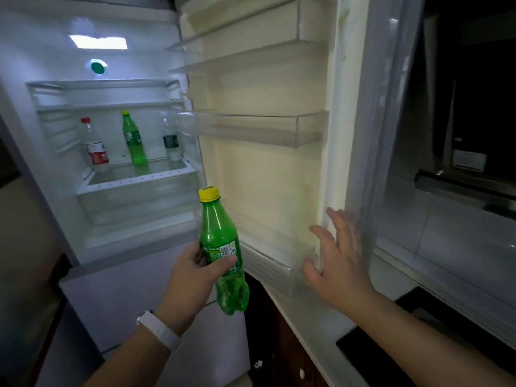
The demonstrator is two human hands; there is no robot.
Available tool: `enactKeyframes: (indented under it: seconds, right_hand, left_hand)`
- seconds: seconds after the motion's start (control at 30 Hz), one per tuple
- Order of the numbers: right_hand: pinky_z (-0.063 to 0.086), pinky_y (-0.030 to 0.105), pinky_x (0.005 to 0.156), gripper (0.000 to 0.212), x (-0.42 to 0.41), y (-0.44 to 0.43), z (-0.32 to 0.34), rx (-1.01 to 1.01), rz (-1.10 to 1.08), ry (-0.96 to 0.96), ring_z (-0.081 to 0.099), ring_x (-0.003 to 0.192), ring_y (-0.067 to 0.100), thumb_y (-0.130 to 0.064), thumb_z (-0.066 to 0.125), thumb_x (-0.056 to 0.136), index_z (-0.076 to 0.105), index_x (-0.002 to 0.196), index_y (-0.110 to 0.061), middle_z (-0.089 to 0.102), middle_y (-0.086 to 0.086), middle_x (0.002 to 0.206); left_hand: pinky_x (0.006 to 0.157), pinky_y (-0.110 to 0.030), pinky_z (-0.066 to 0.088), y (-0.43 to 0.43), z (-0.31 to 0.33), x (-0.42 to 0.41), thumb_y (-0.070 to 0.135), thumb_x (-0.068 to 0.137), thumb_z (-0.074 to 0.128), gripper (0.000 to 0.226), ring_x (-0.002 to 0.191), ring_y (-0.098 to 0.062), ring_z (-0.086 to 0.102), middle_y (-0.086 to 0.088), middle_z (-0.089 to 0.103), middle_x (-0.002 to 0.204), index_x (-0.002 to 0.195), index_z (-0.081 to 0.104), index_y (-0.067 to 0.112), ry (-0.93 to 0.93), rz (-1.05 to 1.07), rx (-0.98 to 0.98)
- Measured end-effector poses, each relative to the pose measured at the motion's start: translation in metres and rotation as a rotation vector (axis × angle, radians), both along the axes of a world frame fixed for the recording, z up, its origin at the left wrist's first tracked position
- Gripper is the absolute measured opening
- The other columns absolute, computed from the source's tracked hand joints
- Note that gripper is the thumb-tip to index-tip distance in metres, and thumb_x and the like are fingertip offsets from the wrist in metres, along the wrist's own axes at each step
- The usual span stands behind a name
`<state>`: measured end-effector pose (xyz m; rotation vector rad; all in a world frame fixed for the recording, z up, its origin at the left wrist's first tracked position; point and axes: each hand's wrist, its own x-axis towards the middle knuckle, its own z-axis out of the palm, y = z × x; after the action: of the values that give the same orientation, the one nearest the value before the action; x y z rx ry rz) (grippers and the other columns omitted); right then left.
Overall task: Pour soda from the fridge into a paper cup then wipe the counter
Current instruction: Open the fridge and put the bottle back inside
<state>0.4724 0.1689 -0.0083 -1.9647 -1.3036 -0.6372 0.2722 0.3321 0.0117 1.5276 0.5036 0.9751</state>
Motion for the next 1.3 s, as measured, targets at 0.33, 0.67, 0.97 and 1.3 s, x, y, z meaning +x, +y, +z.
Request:
enactKeyframes:
  seconds: [0.33, 0.67, 0.97, 1.3]
  right_hand:
    - [0.050, 0.027, 0.090, 0.051, -0.099, 0.156, 0.046, -0.527, 0.550, 0.617, 0.060, 0.102, 0.006, -0.039, 0.067, 0.085, 0.051, 0.131, -0.026, 0.056, -0.010, 0.119]
    - [0.055, 0.036, 0.093, 0.045, -0.174, 0.275, 0.027, -0.598, 0.682, 0.894, 0.063, 0.103, 0.011, -0.036, 0.073, 0.083, 0.053, 0.122, -0.027, 0.060, -0.009, 0.113]
    - [0.057, 0.036, 0.084, 0.041, -0.163, 0.372, 0.045, -0.565, 0.672, 0.882, 0.067, 0.096, 0.018, -0.031, 0.073, 0.080, 0.054, 0.115, -0.024, 0.065, 0.002, 0.108]
    - [0.056, 0.039, 0.089, 0.052, -0.098, 0.515, 0.083, -0.587, 0.661, 0.770, 0.064, 0.098, 0.020, -0.026, 0.076, 0.081, 0.050, 0.125, -0.020, 0.064, 0.003, 0.107]
  left_hand:
    - [0.084, -0.036, 0.057, 0.103, 0.013, -0.075, 0.010, 0.067, 0.085, 0.045, 0.099, -0.027, 0.070, -0.010, 0.075, 0.104, 0.109, 0.068, 0.006, 0.017, 0.033, 0.014]
    - [0.094, -0.054, 0.053, 0.187, 0.037, -0.139, 0.016, 0.067, 0.083, 0.042, 0.101, -0.032, 0.070, -0.011, 0.075, 0.104, 0.107, 0.070, 0.009, -0.008, 0.176, -0.019]
    - [0.092, -0.049, 0.056, 0.266, 0.052, -0.120, 0.006, 0.079, 0.078, 0.026, 0.095, -0.025, 0.072, -0.004, 0.076, 0.099, 0.102, 0.070, 0.016, -0.027, 0.248, -0.037]
    - [0.088, -0.047, 0.057, 0.393, 0.080, -0.056, 0.007, 0.078, 0.078, 0.027, 0.096, -0.025, 0.071, -0.006, 0.075, 0.100, 0.103, 0.069, 0.015, -0.025, 0.322, 0.087]
